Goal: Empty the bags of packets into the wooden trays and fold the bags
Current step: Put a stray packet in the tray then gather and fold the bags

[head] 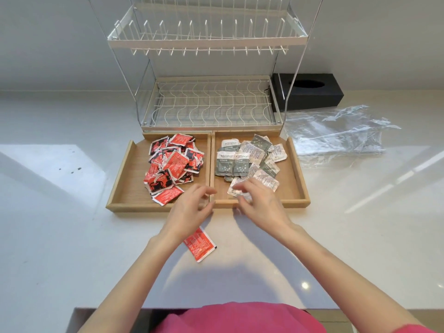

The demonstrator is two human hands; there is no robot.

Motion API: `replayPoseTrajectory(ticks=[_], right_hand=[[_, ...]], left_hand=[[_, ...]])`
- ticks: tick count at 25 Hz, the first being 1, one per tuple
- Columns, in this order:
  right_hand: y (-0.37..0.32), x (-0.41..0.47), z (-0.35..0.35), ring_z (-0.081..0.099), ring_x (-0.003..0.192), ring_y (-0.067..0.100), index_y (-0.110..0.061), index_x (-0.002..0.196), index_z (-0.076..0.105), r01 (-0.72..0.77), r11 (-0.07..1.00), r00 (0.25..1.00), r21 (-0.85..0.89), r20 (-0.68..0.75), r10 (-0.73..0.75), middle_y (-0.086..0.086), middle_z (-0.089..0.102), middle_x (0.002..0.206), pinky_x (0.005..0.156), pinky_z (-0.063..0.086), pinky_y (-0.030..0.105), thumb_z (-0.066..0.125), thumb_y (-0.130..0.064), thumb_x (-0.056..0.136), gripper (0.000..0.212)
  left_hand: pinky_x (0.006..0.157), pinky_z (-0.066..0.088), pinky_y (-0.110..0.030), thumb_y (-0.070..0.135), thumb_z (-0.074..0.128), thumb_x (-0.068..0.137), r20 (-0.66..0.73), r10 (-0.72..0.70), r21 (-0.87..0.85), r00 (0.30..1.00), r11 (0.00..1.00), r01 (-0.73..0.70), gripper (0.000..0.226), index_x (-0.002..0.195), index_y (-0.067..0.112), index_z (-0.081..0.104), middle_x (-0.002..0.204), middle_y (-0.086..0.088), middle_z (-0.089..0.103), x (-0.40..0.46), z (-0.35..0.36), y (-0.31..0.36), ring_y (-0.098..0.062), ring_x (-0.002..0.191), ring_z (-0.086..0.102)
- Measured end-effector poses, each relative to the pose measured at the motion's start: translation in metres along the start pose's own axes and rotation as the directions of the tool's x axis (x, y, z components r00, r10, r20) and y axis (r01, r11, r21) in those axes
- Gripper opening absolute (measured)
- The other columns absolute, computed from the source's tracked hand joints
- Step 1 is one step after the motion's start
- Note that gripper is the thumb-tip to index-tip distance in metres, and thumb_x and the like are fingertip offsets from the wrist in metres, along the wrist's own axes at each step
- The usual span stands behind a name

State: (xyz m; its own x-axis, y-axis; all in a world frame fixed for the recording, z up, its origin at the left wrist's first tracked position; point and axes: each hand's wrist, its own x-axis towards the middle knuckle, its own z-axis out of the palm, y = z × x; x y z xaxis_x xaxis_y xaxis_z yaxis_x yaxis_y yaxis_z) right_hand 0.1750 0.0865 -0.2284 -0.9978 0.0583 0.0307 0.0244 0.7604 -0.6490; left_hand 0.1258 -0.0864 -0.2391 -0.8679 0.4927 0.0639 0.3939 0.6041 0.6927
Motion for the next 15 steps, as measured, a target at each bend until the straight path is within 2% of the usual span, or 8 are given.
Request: replayPoseTrajectory(ticks=[3, 5, 7, 10, 12, 15], right_hand=[[-0.016, -0.014, 0.028, 0.061, 0.096, 0.022, -0.014, 0.105, 0.062, 0.034, 0.999, 0.989, 0.014, 0.146, -0.036, 0.006, 0.066, 0.1, 0.085, 0.048, 0.037, 0.052, -0.019, 0.086, 0.022], [-0.025, -0.021, 0.046, 0.056, 0.104, 0.02, -0.016, 0.111, 0.058, 0.007, 0.999, 0.964, -0.041, 0.267, 0.004, 0.003, 0.063, 0.107, 0.086, 0.044, 0.033, 0.052, -0.026, 0.087, 0.027], [-0.03, -0.024, 0.061, 0.048, 0.114, 0.021, -0.015, 0.117, 0.051, -0.032, 0.986, 0.927, -0.162, 0.364, 0.09, 0.004, 0.056, 0.116, 0.09, 0.039, 0.035, 0.054, -0.036, 0.085, 0.039], [-0.036, -0.024, 0.076, 0.043, 0.116, 0.028, -0.01, 0.117, 0.046, -0.044, 0.962, 0.904, -0.269, 0.399, 0.153, 0.011, 0.049, 0.12, 0.093, 0.036, 0.038, 0.057, -0.038, 0.082, 0.047], [-0.038, -0.021, 0.08, 0.044, 0.116, 0.03, -0.007, 0.115, 0.046, -0.059, 0.959, 0.904, -0.278, 0.393, 0.17, 0.013, 0.049, 0.12, 0.093, 0.036, 0.039, 0.058, -0.035, 0.082, 0.045], [-0.038, -0.02, 0.083, 0.045, 0.115, 0.03, -0.007, 0.113, 0.047, -0.098, 0.964, 0.904, -0.248, 0.382, 0.19, 0.013, 0.049, 0.12, 0.092, 0.037, 0.039, 0.059, -0.031, 0.081, 0.042]], left_hand=[[0.079, 0.048, -0.025, 0.014, 0.061, 0.082, 0.013, -0.041, -0.003, 0.999, 0.999, 0.041, 0.016, 0.098, 0.015, 0.062, 0.094, 0.005, 0.061, -0.029, -0.005, -0.018, -0.001, 0.081, 0.056], [0.081, 0.046, -0.028, 0.023, 0.062, 0.081, 0.051, -0.148, 0.094, 0.988, 0.985, 0.143, 0.024, 0.105, 0.019, 0.059, 0.102, 0.006, 0.06, -0.045, -0.006, -0.029, -0.008, 0.09, 0.056], [0.085, 0.043, -0.029, 0.033, 0.062, 0.08, 0.106, -0.251, 0.211, 0.962, 0.951, 0.225, 0.037, 0.114, 0.02, 0.055, 0.11, 0.004, 0.056, -0.054, -0.005, -0.038, -0.014, 0.102, 0.053], [0.087, 0.04, -0.027, 0.035, 0.064, 0.077, 0.155, -0.296, 0.244, 0.942, 0.936, 0.254, 0.045, 0.116, 0.018, 0.051, 0.11, 0.003, 0.051, -0.059, -0.001, -0.041, -0.015, 0.108, 0.049], [0.083, 0.04, -0.026, 0.03, 0.063, 0.078, 0.176, -0.285, 0.226, 0.942, 0.943, 0.243, 0.037, 0.111, 0.017, 0.052, 0.099, 0.006, 0.047, -0.058, 0.001, -0.042, -0.015, 0.101, 0.048], [0.068, 0.033, -0.021, 0.023, 0.062, 0.078, 0.206, -0.271, 0.195, 0.94, 0.953, 0.232, 0.023, 0.098, 0.017, 0.053, 0.078, 0.014, 0.04, -0.053, 0.003, -0.045, -0.012, 0.083, 0.042]])
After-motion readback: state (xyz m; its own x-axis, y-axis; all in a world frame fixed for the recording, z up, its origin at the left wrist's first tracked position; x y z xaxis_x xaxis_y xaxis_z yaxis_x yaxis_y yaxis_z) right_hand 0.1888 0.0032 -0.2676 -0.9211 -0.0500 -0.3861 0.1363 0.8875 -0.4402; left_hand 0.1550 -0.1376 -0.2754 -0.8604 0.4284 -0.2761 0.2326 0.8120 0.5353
